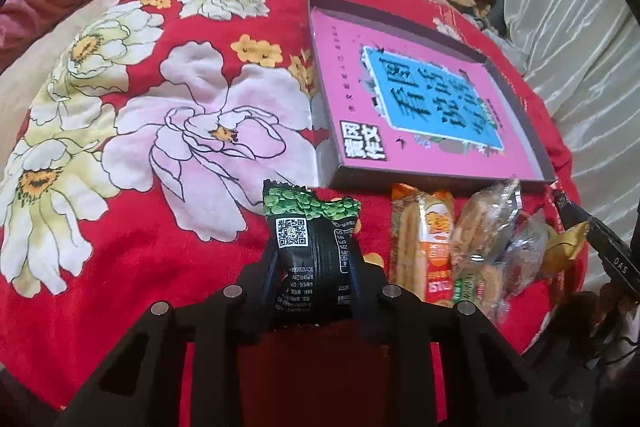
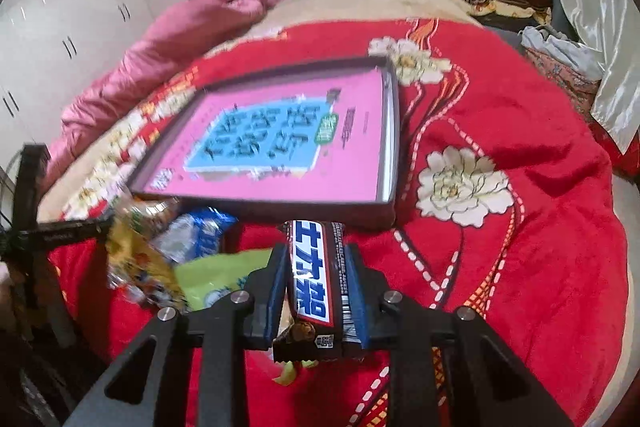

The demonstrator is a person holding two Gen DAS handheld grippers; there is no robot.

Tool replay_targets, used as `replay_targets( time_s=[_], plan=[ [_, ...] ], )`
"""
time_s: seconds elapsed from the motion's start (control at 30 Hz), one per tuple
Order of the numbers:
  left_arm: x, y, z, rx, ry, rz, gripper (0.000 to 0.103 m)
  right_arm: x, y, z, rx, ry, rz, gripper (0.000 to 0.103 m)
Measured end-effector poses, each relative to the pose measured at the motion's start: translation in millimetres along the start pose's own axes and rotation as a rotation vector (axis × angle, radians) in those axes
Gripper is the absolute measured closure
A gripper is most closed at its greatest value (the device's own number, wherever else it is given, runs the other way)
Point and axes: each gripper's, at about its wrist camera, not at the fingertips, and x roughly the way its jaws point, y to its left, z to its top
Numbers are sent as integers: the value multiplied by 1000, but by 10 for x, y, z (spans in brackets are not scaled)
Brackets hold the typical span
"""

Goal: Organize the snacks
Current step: 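Grasp the black-green snack bag with the left tool while the right tool grasps the blue-white chocolate bar, then carry the black-green bag into the tray with the left tool while the right tool places the chocolate bar there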

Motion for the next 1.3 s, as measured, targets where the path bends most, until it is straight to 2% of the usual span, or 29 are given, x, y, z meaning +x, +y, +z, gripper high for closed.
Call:
replay_targets(
  time_s=[0.23, 0.5, 0.97, 1.3],
  plan=[
    [-297, -88, 12, -6, -55, -31, 73, -156, 11, 85, 27, -94, 23, 74],
    [-439, -149, 138, -8, -95, -54, 73, -165, 58, 178, 33, -142, 24, 74],
    [-319, -366, 488, 18, -139, -50, 73, -15, 67, 387, 35, -184, 44, 74],
    [-138, -491, 724, 8, -152, -59, 73, 130, 4, 505, 45, -194, 28, 74]
  ],
)
